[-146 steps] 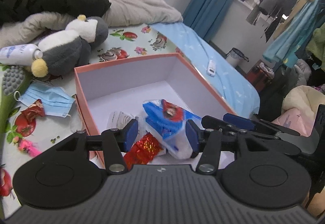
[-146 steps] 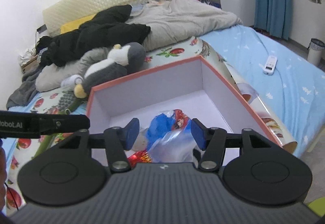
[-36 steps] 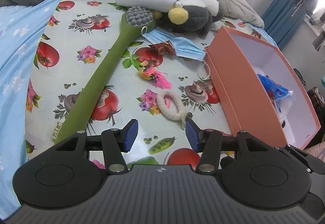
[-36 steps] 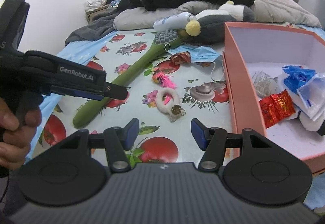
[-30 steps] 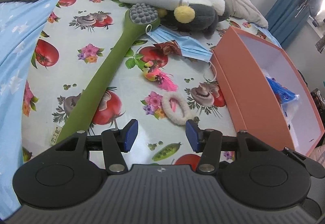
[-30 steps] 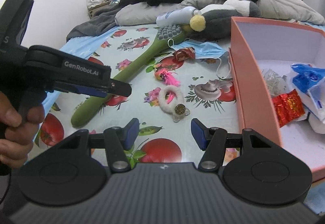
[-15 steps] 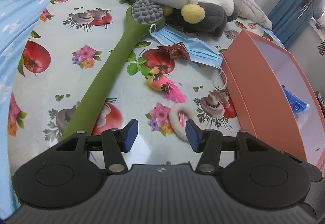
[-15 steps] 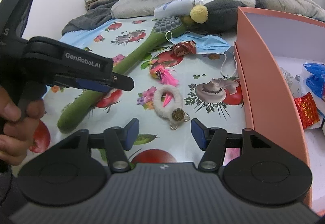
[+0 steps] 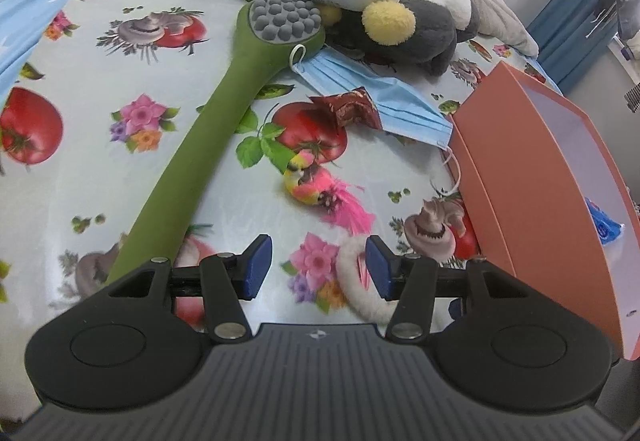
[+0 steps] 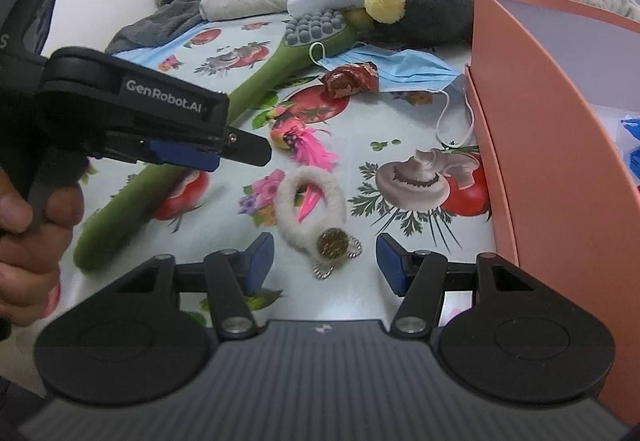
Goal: Organize soft objects
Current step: 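Grasp the white hair tie with the right tool while the left grasps the feathered ball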
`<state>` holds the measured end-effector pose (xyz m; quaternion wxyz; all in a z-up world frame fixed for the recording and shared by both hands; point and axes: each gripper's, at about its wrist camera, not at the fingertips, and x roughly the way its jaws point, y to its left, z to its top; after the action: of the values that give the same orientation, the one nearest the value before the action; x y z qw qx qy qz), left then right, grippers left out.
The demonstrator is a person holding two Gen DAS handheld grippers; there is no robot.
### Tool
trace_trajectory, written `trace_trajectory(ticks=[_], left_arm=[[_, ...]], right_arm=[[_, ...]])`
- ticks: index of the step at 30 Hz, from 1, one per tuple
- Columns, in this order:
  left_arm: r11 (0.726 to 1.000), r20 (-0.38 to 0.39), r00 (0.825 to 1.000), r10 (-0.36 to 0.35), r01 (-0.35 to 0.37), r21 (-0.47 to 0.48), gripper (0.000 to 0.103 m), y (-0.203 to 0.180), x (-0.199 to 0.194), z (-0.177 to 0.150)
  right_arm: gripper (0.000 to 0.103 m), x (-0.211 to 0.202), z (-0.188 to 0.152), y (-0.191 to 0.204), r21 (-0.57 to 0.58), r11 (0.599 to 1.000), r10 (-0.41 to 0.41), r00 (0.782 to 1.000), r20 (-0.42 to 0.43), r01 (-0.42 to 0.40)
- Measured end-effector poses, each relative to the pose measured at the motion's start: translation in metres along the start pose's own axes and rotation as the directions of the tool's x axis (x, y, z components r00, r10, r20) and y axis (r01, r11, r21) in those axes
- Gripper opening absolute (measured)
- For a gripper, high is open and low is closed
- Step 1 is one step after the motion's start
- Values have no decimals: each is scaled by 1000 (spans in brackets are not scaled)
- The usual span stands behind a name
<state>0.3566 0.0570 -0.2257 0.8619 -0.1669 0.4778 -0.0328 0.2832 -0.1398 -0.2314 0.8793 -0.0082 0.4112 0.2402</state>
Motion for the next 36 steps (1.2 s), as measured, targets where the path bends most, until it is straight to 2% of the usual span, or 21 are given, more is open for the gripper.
trace_trajectory(ticks=[10,13,14,16,22,24,25,30,36], left_arm=[[1000,32,999,-7,8,-13,58,-1,27,24],[1000,39,999,-1,1,-7,58,-2,34,28],[1000,44,999,6,-6,3,58,-4,36,28],[1000,47,999,15,-15,11,58,-5,39,28],[999,53,999,5,-3,-32,57,0,45,31],[1000,44,999,1,0,-23,54,-2,47,31],[1000,37,999,-4,5,-17,46,-3,48,30],[999,55,998,34,-35,28,27,-11,46,27],[999,67,998,21,-24,47,25,-14,32,22]], right_arm=[[58,24,8,1,-50,999,13,1000,-8,-14],[46,28,7,3,-73,997,4,1000,-10,-5],[38,28,6,4,-77,997,-3,1000,-7,3],[32,29,4,5,-84,996,-4,1000,-15,2],[31,26,-1,9,-109,994,-9,1000,-2,9],[31,25,-1,6,-104,994,-15,1000,2,15],[31,25,-1,5,-105,994,-18,1000,2,18],[31,20,-3,3,-102,994,-32,999,3,33],[31,11,-8,4,-107,993,-54,998,9,55]])
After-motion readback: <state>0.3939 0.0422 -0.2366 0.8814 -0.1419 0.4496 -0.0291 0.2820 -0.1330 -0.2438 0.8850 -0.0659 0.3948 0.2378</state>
